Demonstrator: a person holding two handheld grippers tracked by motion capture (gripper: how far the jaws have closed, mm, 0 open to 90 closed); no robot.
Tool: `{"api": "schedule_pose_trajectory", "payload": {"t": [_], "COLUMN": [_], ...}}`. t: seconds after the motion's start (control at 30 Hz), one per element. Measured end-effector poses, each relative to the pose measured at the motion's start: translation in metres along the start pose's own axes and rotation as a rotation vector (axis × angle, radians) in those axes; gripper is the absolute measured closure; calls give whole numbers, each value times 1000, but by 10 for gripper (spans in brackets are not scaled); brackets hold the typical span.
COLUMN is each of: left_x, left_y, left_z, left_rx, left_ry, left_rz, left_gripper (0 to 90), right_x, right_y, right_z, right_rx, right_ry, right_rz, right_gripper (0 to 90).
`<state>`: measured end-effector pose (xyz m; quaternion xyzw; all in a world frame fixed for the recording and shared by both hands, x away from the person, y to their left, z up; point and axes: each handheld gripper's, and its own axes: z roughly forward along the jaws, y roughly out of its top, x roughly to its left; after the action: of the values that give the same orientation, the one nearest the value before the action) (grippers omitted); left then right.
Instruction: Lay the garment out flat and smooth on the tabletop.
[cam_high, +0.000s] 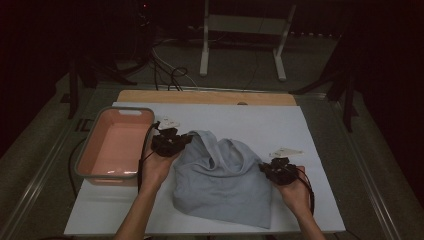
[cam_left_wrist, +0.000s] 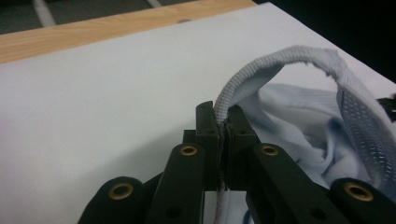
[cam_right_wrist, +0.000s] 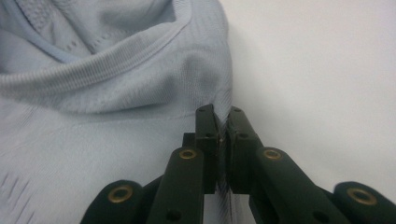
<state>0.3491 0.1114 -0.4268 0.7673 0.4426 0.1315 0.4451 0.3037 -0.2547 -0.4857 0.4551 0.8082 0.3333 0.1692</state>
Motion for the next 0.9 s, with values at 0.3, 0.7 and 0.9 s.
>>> {"api": "schedule_pose_trajectory", "payload": {"t": [0.3,0.7,0.9], "left_x": [6,-1,-23], "left_y": [-4,-3,-1], "left_z": [5,-2,6], "left_rx": [19,-17,-1], "left_ry": [36,30,-14], "left_rz": [-52,-71,-8], "left_gripper": [859,499,483], "right_x": [2,45,65], "right_y": [-2,4,3], "right_z": [-15,-11,-9], "right_rx": [-71,-107,-86], "right_ry": [19,160,200], "right_rz": [2,-91,-165], "right_gripper": [851,838,832]}}
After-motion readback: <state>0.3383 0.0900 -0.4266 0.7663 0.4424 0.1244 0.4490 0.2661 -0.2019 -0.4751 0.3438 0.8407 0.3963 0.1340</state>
